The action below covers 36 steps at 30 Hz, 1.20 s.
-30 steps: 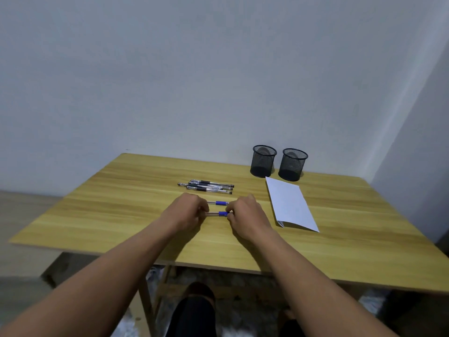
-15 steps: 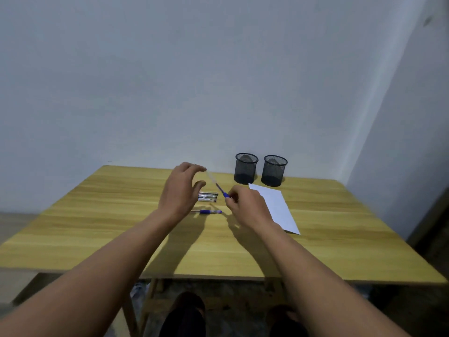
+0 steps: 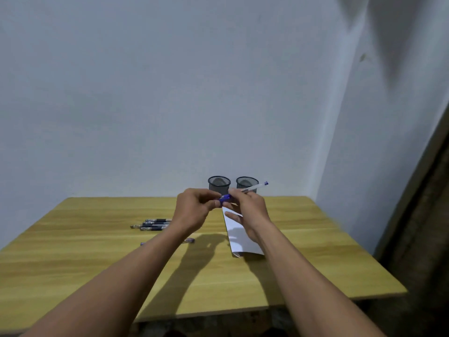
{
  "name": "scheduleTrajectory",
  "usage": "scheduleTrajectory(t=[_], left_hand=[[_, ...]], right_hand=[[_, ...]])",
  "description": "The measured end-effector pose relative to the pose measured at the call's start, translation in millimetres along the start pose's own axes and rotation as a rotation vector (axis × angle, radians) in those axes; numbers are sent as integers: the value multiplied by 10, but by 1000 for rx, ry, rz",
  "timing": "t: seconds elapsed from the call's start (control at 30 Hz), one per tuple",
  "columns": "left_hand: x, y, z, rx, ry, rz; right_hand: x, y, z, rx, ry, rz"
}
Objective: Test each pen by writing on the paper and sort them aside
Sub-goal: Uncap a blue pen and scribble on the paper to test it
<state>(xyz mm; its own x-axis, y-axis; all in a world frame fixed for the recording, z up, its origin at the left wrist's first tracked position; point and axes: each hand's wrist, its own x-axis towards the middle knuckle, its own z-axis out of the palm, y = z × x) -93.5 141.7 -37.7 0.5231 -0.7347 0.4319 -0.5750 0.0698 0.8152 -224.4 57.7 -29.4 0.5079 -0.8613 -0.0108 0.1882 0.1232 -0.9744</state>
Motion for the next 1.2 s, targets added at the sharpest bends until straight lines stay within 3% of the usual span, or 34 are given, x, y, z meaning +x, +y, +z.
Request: scheduleTrajectory(t=[0.23, 0.37, 0.6, 0.73, 0.83, 0.97, 1.07, 1.2], left_hand=[[104, 127, 51, 17, 17, 82], [287, 65, 10, 153, 14, 145], [655, -69, 76, 158, -1, 94], [719, -196, 204, -1, 54, 19], [797, -270, 231, -69, 5, -32], [923, -300, 227, -15, -56, -73], [955, -299, 263, 120, -15, 1], [970, -376, 290, 96, -35, -36]], right_hand=[[203, -56, -64, 102, -13, -8], [374, -86, -32, 101, -25, -29], [717, -83, -10, 150, -23, -17], [885, -24, -46, 156, -20, 3], [974, -14, -84, 128, -28, 1], [1073, 52, -106, 145, -26, 16], [1136, 107, -86, 194, 2, 42], [1179, 176, -80, 202, -10, 52]])
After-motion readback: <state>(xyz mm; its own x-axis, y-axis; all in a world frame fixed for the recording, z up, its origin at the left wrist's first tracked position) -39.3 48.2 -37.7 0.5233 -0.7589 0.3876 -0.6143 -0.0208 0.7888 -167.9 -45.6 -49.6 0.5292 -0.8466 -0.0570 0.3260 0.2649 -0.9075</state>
